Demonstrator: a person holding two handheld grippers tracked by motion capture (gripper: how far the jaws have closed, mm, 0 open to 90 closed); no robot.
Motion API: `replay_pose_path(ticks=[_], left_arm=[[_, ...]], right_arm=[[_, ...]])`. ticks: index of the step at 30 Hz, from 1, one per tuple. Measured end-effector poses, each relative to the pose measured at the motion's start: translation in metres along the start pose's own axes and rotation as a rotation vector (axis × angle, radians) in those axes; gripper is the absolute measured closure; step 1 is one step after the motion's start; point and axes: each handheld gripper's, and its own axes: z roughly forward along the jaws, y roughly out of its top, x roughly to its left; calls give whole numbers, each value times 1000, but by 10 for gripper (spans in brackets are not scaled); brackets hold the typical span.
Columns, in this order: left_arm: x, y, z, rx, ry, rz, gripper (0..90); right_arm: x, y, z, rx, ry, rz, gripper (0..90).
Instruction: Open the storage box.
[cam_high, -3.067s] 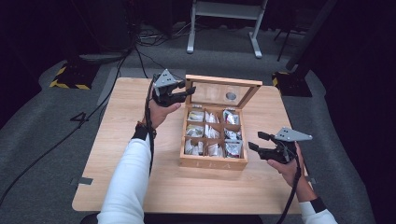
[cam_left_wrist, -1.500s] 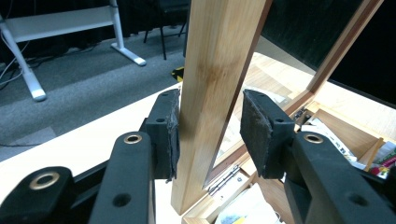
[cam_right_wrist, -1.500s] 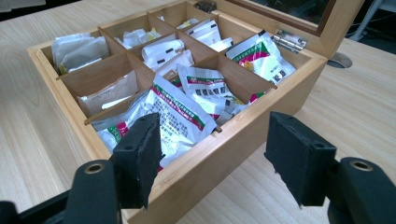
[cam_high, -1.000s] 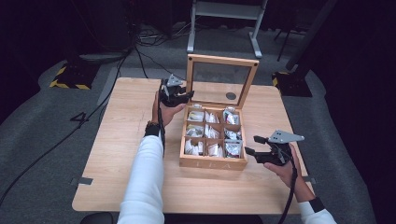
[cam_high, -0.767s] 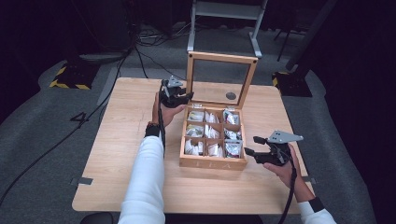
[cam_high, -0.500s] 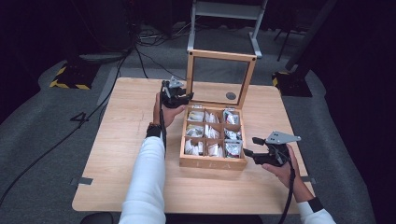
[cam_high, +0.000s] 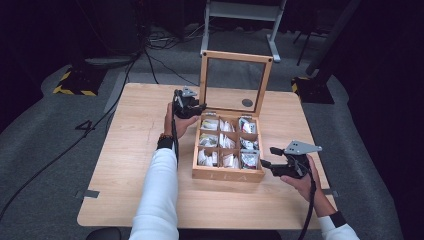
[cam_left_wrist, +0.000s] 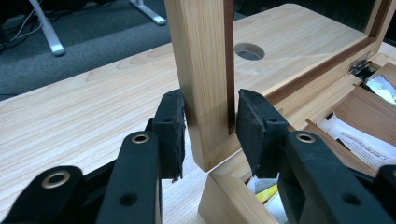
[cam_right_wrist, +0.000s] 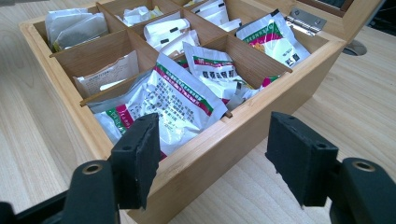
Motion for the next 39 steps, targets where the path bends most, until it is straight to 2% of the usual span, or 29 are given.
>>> replay_pose_path(ticks=[6, 7, 11, 17, 19, 20, 21, 23, 28, 32, 33, 35, 37, 39], left_arm=[[0, 6, -10, 3, 21, 33, 637], [0, 6, -12, -6, 15, 31, 650], [-1, 12, -27, -18, 5, 67, 652], [-5, 14, -55, -41, -3, 108, 610], [-5, 12, -65, -41, -33, 117, 579], [-5, 11, -68, -35, -31, 133, 555], [-7, 9, -73, -18, -9, 158, 538], [-7, 4, -81, 12, -7, 199, 529], [-4, -13, -103, 23, -5, 197, 468], [-6, -31, -113, 63, 13, 232, 414], [-7, -36, -114, 80, 3, 233, 400], [-11, -46, -116, 99, 12, 251, 349], [-14, -57, -119, 107, -5, 258, 338], [-18, -66, -120, 128, 2, 277, 310]], right_arm=[[0, 0, -1, -6, -4, -3, 356], [0, 1, -1, -10, -3, -3, 356], [0, 1, -2, -15, -5, -6, 357], [0, 6, -5, -32, -5, -3, 359], [-1, 7, -6, -41, -5, 1, 361], [-1, 8, -7, -44, -3, 3, 362], [-1, 9, -7, -46, -1, 5, 363], [-1, 11, -7, -46, -1, 0, 370], [-1, 16, -7, -63, 6, -9, 404], [-1, 20, -3, -56, 34, -10, 413], [-1, 22, -2, -49, 42, -9, 413], [-3, 23, 2, -34, 45, -12, 414], [-7, 24, 7, -14, 69, 5, 414], [-10, 24, 12, 2, 72, 8, 416]])
